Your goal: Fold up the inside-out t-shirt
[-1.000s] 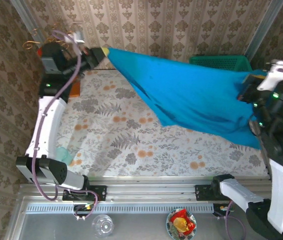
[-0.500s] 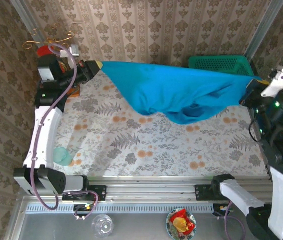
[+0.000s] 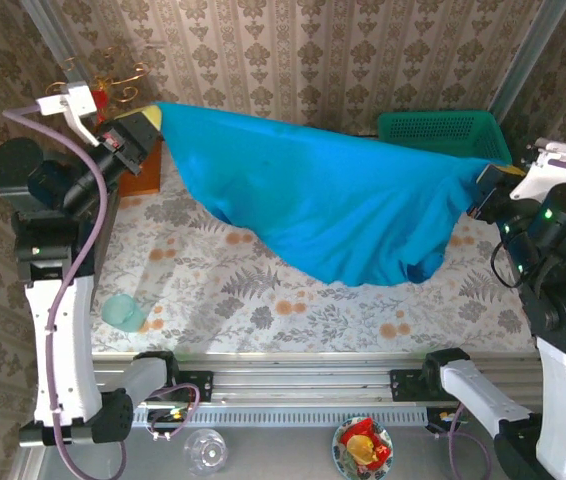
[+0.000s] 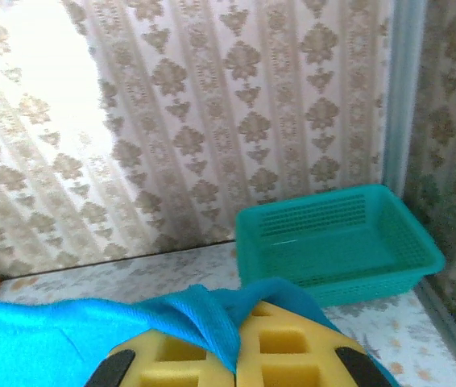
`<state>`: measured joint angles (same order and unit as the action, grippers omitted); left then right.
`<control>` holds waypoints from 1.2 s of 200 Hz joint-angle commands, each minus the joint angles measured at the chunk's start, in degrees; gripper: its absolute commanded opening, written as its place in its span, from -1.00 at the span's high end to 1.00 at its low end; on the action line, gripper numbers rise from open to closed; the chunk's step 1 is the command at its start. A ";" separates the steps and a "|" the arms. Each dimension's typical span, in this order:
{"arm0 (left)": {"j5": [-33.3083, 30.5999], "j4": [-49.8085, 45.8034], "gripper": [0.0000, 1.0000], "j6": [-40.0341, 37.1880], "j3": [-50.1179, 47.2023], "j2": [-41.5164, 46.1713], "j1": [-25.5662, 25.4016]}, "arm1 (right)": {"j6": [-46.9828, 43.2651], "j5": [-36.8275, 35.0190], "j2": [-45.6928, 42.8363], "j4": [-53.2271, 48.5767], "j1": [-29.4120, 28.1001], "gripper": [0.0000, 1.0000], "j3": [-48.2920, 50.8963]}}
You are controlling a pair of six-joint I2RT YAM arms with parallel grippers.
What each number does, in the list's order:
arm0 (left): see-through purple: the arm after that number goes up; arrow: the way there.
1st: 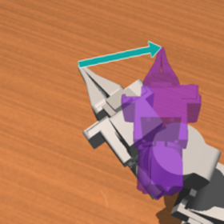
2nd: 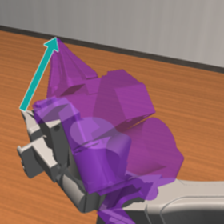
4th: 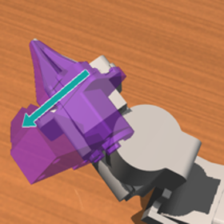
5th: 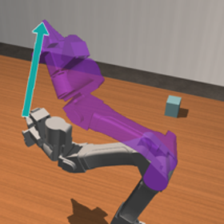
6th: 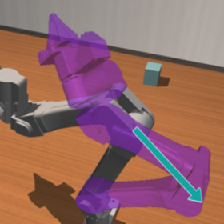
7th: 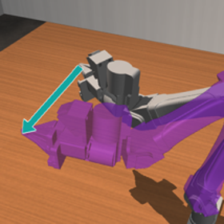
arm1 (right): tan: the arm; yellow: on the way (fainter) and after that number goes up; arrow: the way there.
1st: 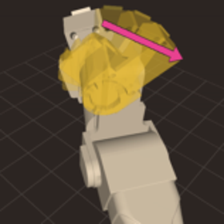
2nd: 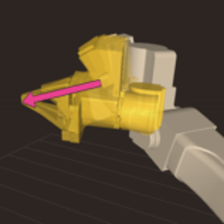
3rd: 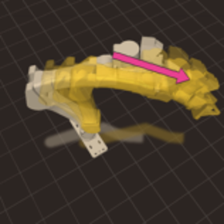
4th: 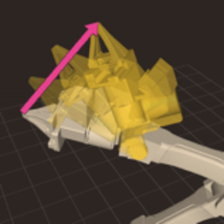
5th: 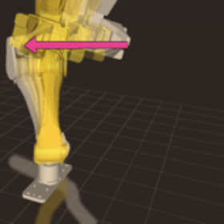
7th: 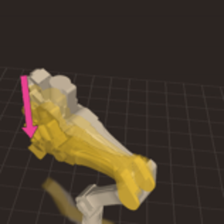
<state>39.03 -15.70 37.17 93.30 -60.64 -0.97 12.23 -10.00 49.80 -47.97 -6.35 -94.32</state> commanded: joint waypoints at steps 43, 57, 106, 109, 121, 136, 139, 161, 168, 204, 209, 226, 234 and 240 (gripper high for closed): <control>-9.77 -13.99 1.00 -4.12 -6.63 -11.78 4.32 | 5.66 12.37 8.15 -4.57 0.49 1.00 9.30; -4.78 -10.84 1.00 -2.55 -4.30 -17.01 4.44 | 5.01 10.41 11.17 -2.62 0.55 1.00 8.91; 1.50 -6.97 1.00 5.46 18.90 -28.05 5.51 | 3.67 6.16 20.09 -1.12 0.49 1.00 -12.91; 1.43 -7.43 1.00 5.34 20.41 -28.30 5.61 | 3.54 5.74 20.15 -1.08 0.53 1.00 -14.00; 1.34 -9.17 1.00 5.11 24.74 -28.83 6.30 | 2.76 4.56 19.59 -0.92 0.51 1.00 -16.74; 1.29 -10.03 1.00 5.19 25.40 -27.66 7.55 | 1.72 4.31 17.60 -0.90 0.46 1.00 -17.41; 1.31 -10.17 1.00 5.19 24.99 -27.22 7.98 | 1.48 4.55 17.14 -1.04 0.46 1.00 -17.27; 0.69 -10.61 1.00 4.60 16.25 -21.83 10.36 | 0.37 9.21 13.69 -4.45 0.48 1.00 -14.51; 0.09 -11.21 1.00 4.05 12.10 -19.98 11.21 | 0.43 11.69 12.48 -5.99 0.46 1.00 -12.63; -5.39 -15.93 1.00 0.03 -14.31 -8.89 16.18 | 5.31 28.17 5.59 -11.77 0.09 1.00 6.08; -6.18 -16.38 1.00 -0.43 -18.01 -7.69 17.06 | 6.31 30.19 4.62 -11.85 -0.24 1.00 9.92; -8.04 -16.64 1.00 -1.64 -29.38 -4.78 19.57 | 10.63 35.53 1.38 -10.73 -2.65 1.00 23.77; -8.08 -16.00 1.00 -1.75 -34.05 -4.17 20.67 | 12.98 37.40 0.48 -10.14 -4.12 0.79 29.89; -7.35 -14.76 1.00 -1.62 -36.97 -3.90 21.50 | 14.22 38.81 0.30 -10.25 -4.74 0.58 33.59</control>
<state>38.61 -29.10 38.00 66.13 -66.00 16.29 19.07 20.56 51.96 -53.82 -8.97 -73.41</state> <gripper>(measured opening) 0.062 0.093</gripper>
